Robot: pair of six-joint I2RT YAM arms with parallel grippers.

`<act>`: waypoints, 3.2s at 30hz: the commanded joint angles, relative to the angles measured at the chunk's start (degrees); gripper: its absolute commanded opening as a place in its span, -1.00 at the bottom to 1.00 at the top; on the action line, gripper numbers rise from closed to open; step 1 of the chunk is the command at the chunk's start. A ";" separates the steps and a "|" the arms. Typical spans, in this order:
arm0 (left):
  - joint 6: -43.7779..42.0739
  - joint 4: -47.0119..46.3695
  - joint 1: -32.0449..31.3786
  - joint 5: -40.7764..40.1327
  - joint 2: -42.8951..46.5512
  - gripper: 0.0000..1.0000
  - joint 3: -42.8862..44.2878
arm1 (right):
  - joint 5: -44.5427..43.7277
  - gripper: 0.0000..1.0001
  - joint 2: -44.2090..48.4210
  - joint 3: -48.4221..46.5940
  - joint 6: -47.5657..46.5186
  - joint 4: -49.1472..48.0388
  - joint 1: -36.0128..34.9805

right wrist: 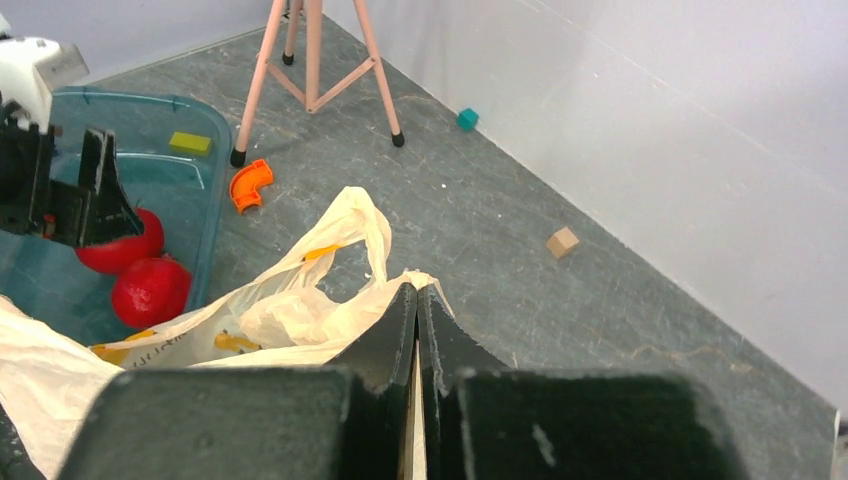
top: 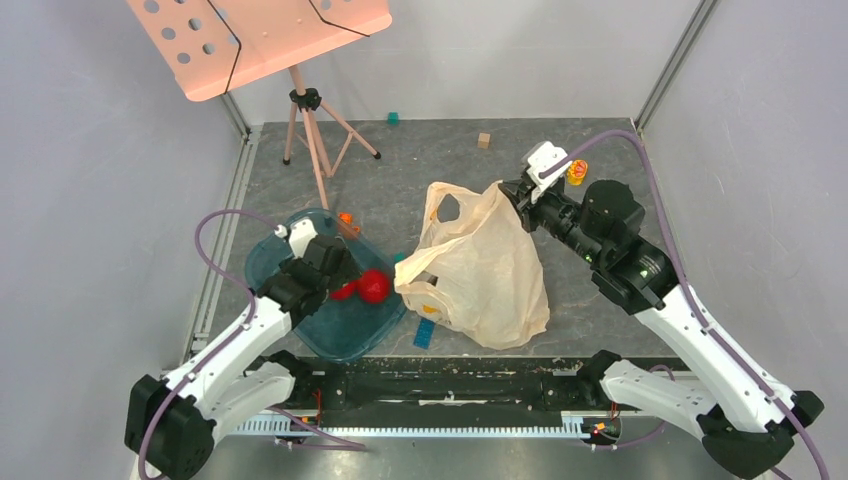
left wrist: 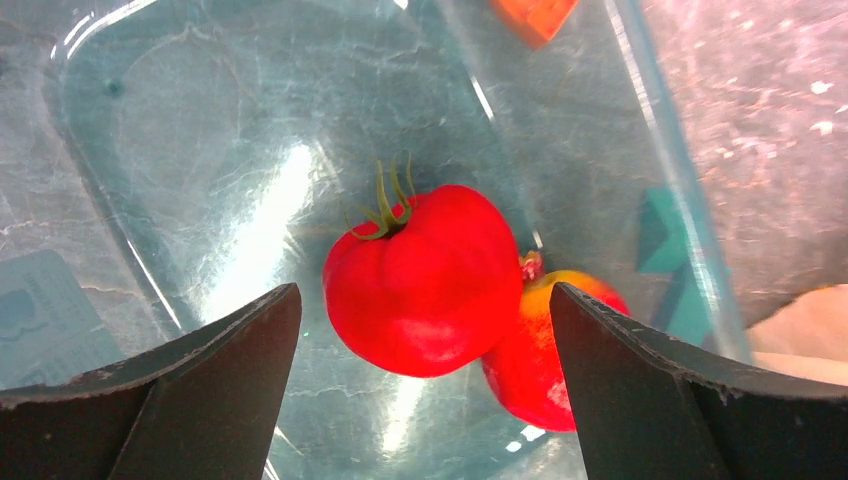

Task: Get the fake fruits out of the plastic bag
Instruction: Place the fake fruit in the bin, then adjust the plastic bag at the center of the board.

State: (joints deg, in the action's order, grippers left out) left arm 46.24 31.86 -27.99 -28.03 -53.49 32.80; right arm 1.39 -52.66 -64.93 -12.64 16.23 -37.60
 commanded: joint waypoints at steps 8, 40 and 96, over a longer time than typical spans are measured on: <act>-4.12 2.42 0.30 0.58 8.50 0.99 7.61 | 10.35 -1.00 -4.56 -9.35 -10.47 -8.16 0.22; -11.97 -10.54 -0.62 40.34 15.73 0.82 21.13 | 4.84 -1.00 -2.24 0.31 -8.74 -3.33 0.52; -10.22 -24.82 -45.29 -7.03 -40.49 -0.17 24.06 | 2.84 -0.95 6.75 2.97 5.56 4.67 0.52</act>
State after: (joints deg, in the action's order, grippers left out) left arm 31.53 5.02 -73.41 -31.70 -94.63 59.88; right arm 2.33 -47.42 -62.74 -8.34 21.96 -37.28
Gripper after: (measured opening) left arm 0.419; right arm 0.022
